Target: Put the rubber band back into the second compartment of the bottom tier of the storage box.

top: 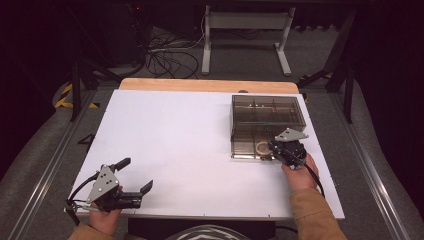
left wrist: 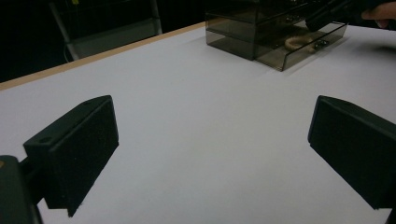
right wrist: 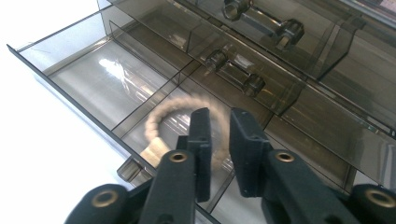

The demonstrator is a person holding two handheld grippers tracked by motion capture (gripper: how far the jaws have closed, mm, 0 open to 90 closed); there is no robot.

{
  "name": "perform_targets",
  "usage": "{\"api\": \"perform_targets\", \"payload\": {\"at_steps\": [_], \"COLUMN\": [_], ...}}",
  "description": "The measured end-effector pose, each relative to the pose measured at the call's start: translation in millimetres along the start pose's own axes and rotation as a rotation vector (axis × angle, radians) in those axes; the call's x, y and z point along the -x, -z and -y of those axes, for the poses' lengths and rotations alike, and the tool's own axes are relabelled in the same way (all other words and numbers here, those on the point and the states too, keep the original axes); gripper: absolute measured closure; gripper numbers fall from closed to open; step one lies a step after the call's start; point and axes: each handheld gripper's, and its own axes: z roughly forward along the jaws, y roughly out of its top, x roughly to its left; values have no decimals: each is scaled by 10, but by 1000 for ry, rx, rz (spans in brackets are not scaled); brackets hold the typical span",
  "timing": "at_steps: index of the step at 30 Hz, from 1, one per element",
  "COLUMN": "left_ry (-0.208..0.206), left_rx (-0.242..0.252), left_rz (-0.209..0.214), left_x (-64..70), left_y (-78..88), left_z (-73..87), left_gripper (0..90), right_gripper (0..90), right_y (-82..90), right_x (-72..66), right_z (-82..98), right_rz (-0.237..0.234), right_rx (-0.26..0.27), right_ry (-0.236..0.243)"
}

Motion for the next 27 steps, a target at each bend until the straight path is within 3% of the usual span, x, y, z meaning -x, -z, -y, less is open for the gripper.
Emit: {"api": "perform_targets", "payload": {"at_steps": [6,8,16,27], "left_ry": [3,1,0,1], "left_rx": [-1,-1,4,4], "left_rz": [1,0,-1,-1], "left_x": [3,0,2,0], "left_y": [0,1,4,5], "left_z": [1,1,-1,-3], "left_gripper": [23,24,23,23], "right_gripper": [678,601,341,283], "right_y": [23,41,269,390], "right_x": [11,15,32,12], "right_z": [-4,-8,-59,-106], "right_rz": [14,12,-12,-22], "right_rx": [19,28,139,169], "right_ry": [-6,-11,-47,-40]}}
